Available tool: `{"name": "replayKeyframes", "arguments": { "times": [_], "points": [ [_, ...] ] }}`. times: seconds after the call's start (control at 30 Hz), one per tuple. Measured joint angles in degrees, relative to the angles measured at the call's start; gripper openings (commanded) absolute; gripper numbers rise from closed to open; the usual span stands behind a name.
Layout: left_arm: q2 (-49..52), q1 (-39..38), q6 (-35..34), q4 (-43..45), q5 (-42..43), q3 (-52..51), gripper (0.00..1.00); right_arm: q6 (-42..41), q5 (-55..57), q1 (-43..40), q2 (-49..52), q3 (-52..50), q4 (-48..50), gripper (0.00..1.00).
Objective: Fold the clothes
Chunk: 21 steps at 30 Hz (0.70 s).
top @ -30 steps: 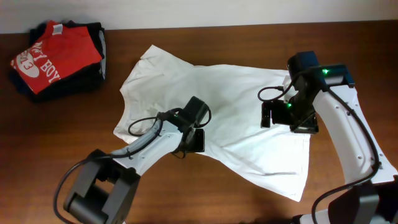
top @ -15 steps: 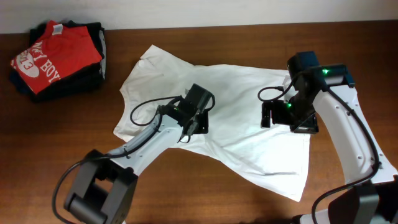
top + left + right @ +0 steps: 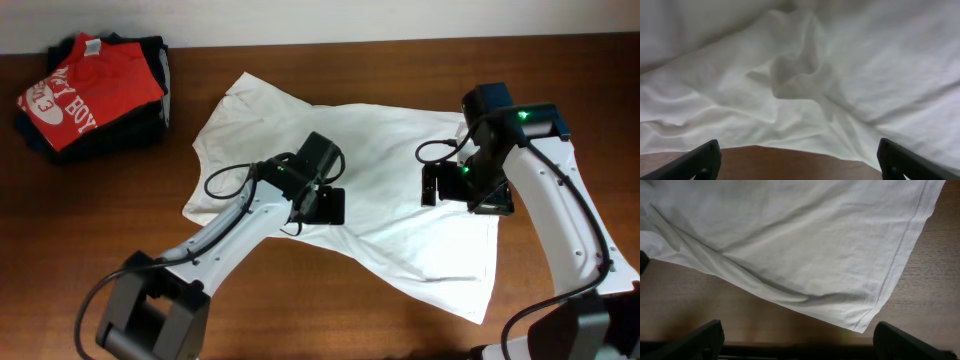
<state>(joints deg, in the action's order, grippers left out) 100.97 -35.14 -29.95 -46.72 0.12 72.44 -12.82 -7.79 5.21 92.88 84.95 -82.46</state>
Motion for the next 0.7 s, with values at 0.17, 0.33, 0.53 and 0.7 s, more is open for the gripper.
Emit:
{"name": "replayKeyframes", "arguments": {
  "times": [0.17,0.33,0.53,0.7],
  "points": [
    [1.75,-1.49,0.0,3.48,0.81,-1.09,0.95,0.0,0.04,0.0,0.0,0.0,0.0,0.99],
    [8.07,-1.49,0.04,5.64,0.92,-1.53,0.63,0.0,0.22,0.0,0.0,0.0,-0.02,0.99],
    [8.24,-1.49,0.07,5.6,0.46,-1.7,0.29,0.0,0.22,0.0,0.0,0.0,-0.02,0.99],
    [8.24,-1.49,0.0,5.44,0.04,-1.7,0.01,-0.02,0.22,0.0,0.0,0.0,-0.02,0.99]
  ]
}}
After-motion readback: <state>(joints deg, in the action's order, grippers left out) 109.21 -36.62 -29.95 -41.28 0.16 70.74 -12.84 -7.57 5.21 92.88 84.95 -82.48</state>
